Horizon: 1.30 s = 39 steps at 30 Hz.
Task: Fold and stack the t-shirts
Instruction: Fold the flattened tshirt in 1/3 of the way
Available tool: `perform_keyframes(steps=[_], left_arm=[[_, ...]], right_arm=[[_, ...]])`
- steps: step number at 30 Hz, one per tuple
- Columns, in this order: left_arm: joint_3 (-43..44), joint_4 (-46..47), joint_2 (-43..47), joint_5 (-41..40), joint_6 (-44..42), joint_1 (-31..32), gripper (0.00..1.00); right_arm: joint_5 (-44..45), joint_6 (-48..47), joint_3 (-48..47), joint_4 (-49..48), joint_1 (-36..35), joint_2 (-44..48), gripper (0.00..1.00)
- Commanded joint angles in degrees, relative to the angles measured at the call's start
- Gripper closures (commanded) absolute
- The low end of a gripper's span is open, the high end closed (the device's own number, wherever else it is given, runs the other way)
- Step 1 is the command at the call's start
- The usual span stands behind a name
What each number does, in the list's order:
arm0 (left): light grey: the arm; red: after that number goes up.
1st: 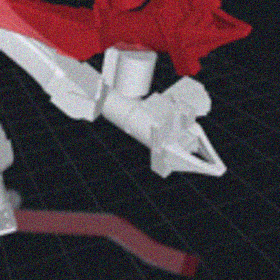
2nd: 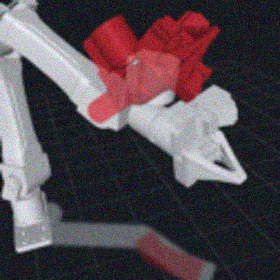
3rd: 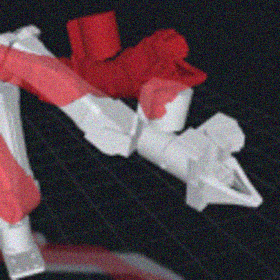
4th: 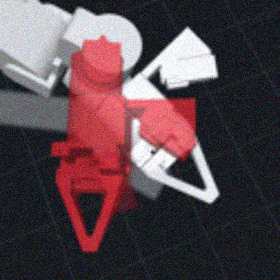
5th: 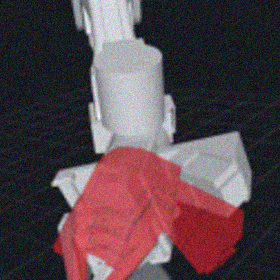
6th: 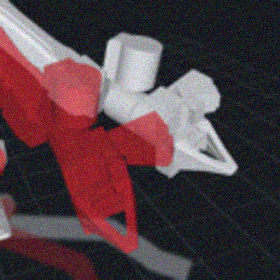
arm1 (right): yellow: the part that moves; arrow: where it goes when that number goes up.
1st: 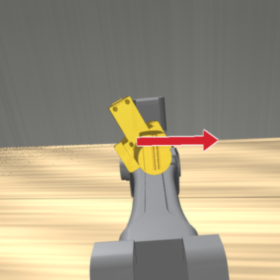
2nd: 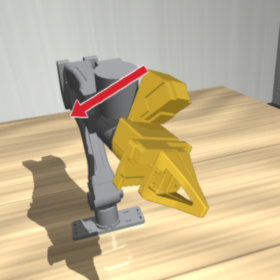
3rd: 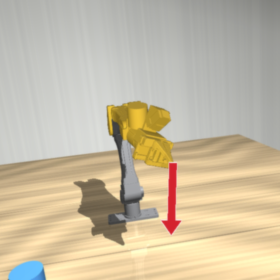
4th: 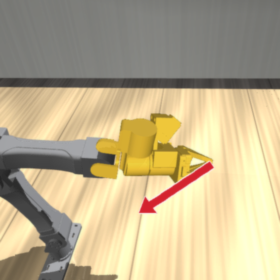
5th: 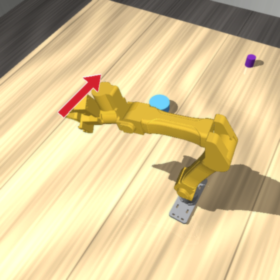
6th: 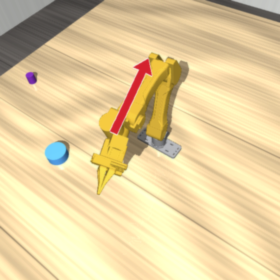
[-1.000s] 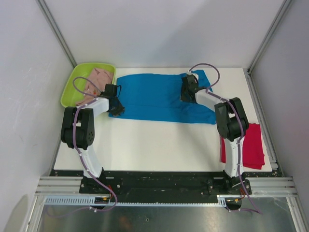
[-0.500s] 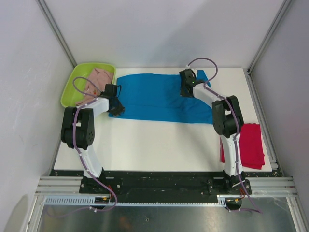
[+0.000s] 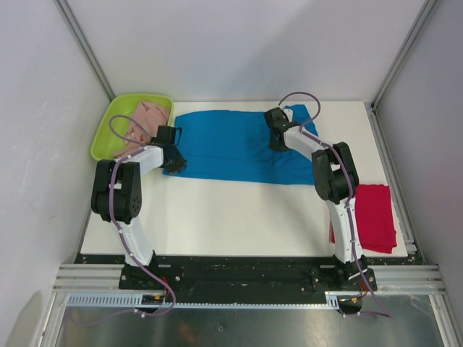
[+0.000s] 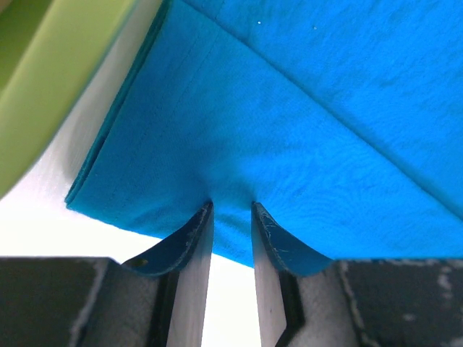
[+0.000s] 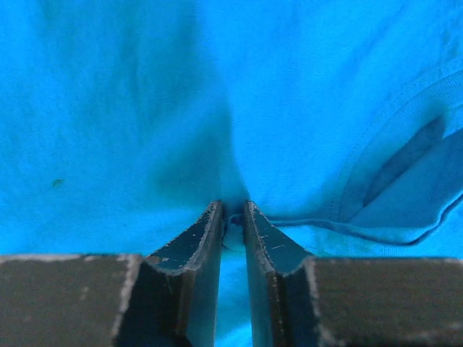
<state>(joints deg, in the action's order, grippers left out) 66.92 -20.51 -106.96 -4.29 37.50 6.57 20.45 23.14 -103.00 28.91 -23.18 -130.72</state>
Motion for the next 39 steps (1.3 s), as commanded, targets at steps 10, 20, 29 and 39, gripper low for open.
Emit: perform_keyframes(steps=[10,20,29,39], left_arm=[[0.62,-2.22,-2.16,-2.08,-0.93,-0.86,0.66],[0.58,-2.23,-2.18,-2.03,-1.02,-0.85,0.66],[0.59,-2.17,-1.9,-2.24,-1.19,-0.85,0.66],[0.35,-2.2,-1.51,-2.41,-1.28,-0.81,0.66]], right_arm=[[4.39,0.93,-0.32,0.36,-0.8,3.81,0.92],[4.6,0.24,4.89,-6.13,-1.84,8.12,0.92],[2.76,-0.07,5.99,-7.87,-2.14,8.13,0.89],[-0.16,-3.98,9.79,-14.05,-3.4,9.17,0.89]])
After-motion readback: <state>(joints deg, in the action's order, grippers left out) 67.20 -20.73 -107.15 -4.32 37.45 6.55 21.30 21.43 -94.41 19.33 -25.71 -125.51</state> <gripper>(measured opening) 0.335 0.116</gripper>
